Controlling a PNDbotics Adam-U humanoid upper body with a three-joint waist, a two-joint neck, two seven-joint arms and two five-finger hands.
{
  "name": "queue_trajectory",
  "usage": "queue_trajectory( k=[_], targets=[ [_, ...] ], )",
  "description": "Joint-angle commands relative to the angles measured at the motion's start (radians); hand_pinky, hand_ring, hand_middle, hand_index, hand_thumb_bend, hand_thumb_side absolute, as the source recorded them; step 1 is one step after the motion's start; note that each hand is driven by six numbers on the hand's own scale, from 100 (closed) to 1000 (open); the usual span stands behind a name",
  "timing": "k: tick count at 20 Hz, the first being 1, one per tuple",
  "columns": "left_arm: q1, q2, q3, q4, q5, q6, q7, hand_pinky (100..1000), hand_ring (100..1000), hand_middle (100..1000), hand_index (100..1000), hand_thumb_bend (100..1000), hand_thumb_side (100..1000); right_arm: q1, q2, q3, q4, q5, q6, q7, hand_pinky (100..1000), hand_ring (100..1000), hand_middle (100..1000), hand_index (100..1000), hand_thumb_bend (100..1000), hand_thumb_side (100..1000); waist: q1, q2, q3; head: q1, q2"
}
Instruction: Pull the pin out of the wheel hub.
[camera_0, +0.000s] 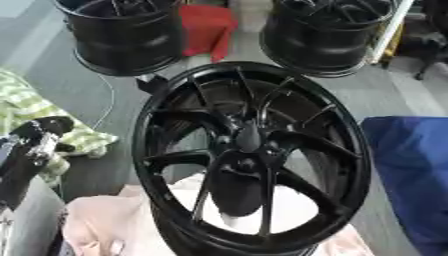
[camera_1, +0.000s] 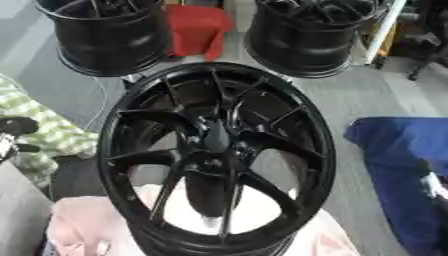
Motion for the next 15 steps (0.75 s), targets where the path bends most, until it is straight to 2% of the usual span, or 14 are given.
queue_trajectory(
  k=[1,5,15],
  targets=[
    [-0.009,0.004,-0.002,-0.008,0.002,-0.001,-0.002,672,840,715,750,100,534,-0.011,-0.004,0.064,-0.032,-0.016,-0.002,-0.055,516,596,670,820,546,447,0.003,-0.009,-0.003,0.003,-0.014],
    [-0.008,0.001,-0.001,-0.001,-0.002,0.002,0.004,671,838,713,748,100,534,-0.014,0.004,0.102,-0.025,-0.023,0.002,-0.062,513,592,660,793,540,440,0.005,-0.009,-0.005,0.002,-0.022],
    [0.009,-0.013,0.01,0.019,-0.033,0.001,0.016,673,840,715,749,100,540,-0.008,0.005,0.121,-0.008,-0.028,0.022,-0.038,509,586,652,774,521,444,0.006,-0.015,-0.008,-0.009,-0.019]
  ],
)
